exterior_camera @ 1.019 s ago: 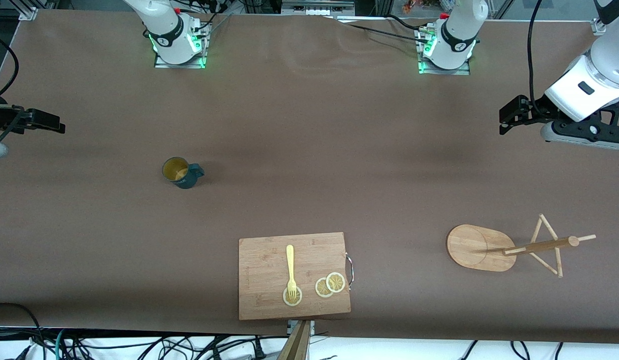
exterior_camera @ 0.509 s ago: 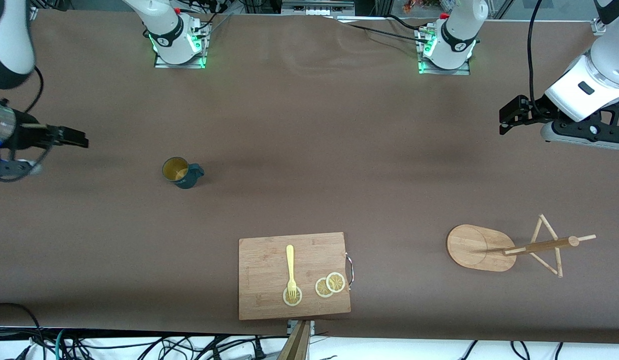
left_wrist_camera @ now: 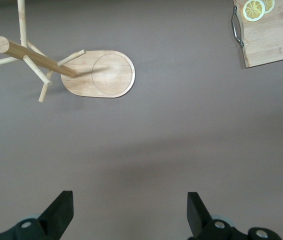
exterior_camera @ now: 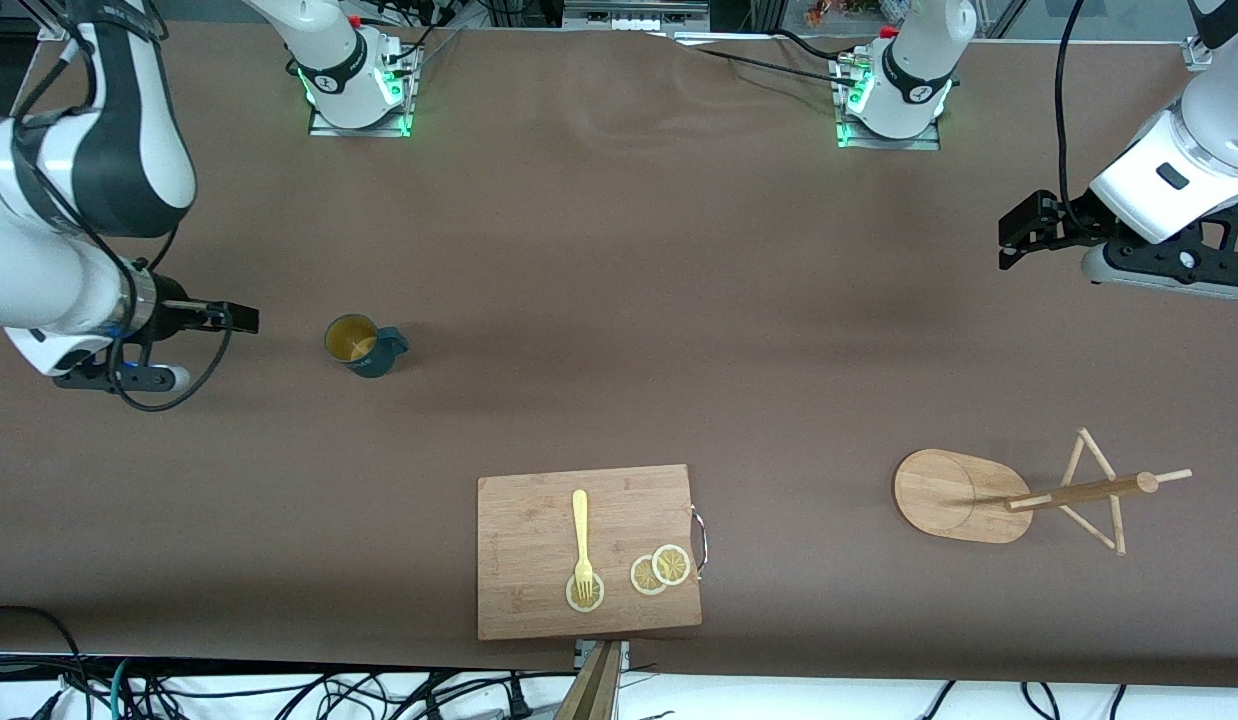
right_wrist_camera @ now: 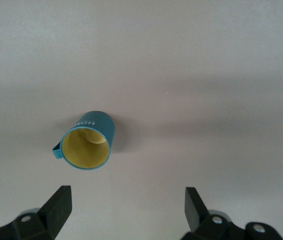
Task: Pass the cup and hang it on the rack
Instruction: 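Reach the right gripper down over the teal mug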
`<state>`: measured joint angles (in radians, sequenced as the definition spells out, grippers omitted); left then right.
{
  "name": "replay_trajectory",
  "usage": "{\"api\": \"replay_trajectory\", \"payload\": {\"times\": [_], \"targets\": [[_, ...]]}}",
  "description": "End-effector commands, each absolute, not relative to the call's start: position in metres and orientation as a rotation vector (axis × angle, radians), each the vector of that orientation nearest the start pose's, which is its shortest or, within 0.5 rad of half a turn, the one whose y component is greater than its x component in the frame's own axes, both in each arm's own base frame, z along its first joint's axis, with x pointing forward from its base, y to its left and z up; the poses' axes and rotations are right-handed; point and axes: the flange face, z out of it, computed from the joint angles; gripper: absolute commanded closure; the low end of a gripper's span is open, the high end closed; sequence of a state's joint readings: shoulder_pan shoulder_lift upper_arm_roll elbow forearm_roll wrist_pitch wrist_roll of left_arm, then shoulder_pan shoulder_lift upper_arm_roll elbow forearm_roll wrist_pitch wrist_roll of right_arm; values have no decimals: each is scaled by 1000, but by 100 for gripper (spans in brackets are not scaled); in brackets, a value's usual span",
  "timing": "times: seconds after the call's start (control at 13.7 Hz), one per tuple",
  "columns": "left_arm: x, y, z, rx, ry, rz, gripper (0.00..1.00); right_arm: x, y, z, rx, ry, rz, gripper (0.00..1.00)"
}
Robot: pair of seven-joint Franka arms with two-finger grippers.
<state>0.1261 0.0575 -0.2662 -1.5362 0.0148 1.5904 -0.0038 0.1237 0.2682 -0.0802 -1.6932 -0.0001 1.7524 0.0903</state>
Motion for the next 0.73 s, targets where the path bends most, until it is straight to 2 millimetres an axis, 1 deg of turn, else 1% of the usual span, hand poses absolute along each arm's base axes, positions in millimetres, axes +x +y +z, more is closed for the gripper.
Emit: {"api": "replay_trajectory", "payload": {"times": [0.0,0.29,0.44,0.58,0.66], "targets": [[569,-75,614,-3122,245,-12,0,601,49,402,-3146,130,288,0],[568,-75,615,-3121,245,-14,0,593,62,377,-3144,137,274,0],[568,-75,615,-3121,245,-14,0,587,63,357,-3143,138,243,0],[568,-75,615,-3121,245,-14,0,580,72,339,-3141,111,218,0],[568,-75,615,-3121,245,-14,0,577,72,331,-3141,109,208,0]]}}
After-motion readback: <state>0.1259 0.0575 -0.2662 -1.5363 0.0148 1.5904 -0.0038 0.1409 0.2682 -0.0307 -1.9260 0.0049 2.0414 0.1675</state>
